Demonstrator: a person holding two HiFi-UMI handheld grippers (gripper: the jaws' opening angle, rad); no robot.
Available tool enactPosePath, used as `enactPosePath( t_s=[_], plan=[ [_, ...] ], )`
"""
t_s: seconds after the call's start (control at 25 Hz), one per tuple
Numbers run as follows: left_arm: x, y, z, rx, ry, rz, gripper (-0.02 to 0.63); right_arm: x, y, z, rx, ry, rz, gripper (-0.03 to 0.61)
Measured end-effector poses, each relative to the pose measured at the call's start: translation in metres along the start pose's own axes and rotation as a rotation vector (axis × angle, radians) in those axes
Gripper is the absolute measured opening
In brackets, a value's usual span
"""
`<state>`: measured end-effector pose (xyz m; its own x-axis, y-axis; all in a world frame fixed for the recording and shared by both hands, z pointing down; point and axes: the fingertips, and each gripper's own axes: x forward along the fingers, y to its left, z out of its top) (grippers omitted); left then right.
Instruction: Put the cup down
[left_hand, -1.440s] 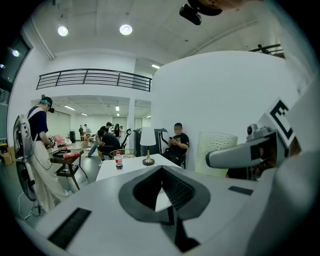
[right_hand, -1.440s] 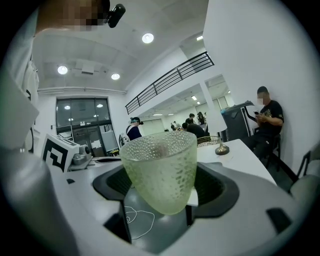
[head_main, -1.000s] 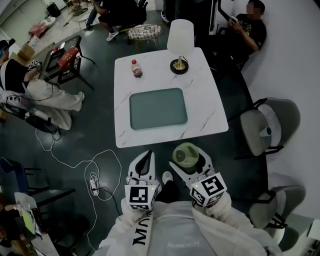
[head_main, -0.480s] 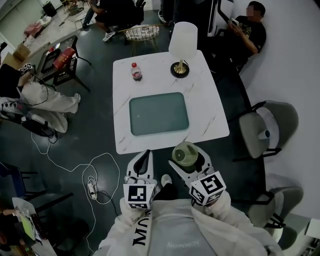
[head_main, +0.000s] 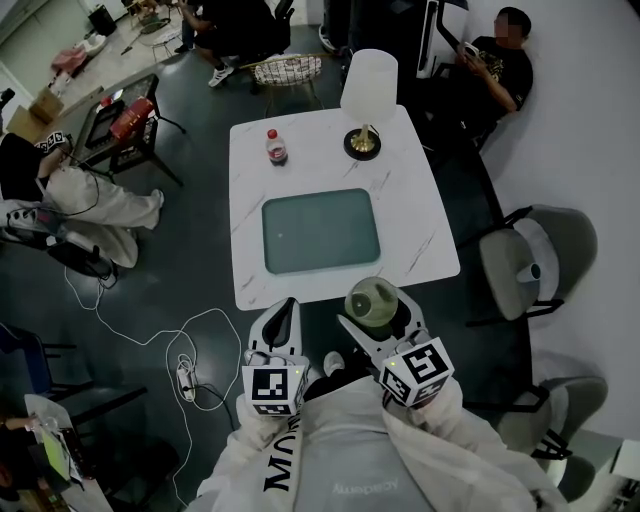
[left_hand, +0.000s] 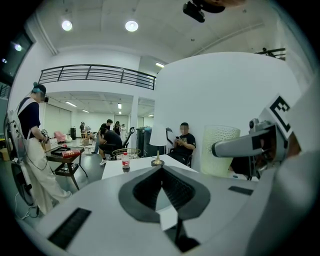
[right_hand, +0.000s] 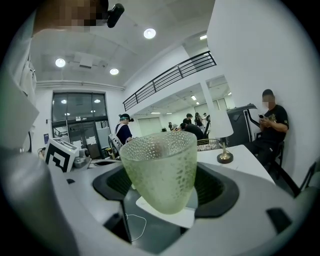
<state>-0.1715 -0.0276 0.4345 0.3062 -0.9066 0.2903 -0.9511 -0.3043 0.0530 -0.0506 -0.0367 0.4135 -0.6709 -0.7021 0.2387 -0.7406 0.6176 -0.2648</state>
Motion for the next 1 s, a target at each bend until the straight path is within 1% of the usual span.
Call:
enactPosePath(
  t_s=[0.2,0.52,1.0],
  plan=[
    [0.001,0.007,0.005,0.008,-0.007,0.014,0.011,0.007,-0.001,0.01,-0.012,-0.016,0.008,0.38],
    [0.006,0.015,0.005,0.006,0.0,0.028,0.011,0.017,-0.005,0.01,0.002,-0.015,0.017,0.38],
    [0.041,0.028,0.012,0.007,0.001,0.042,0.011,0.042,-0.038,0.012,0.019,-0.005,-0.002,0.38]
  ],
)
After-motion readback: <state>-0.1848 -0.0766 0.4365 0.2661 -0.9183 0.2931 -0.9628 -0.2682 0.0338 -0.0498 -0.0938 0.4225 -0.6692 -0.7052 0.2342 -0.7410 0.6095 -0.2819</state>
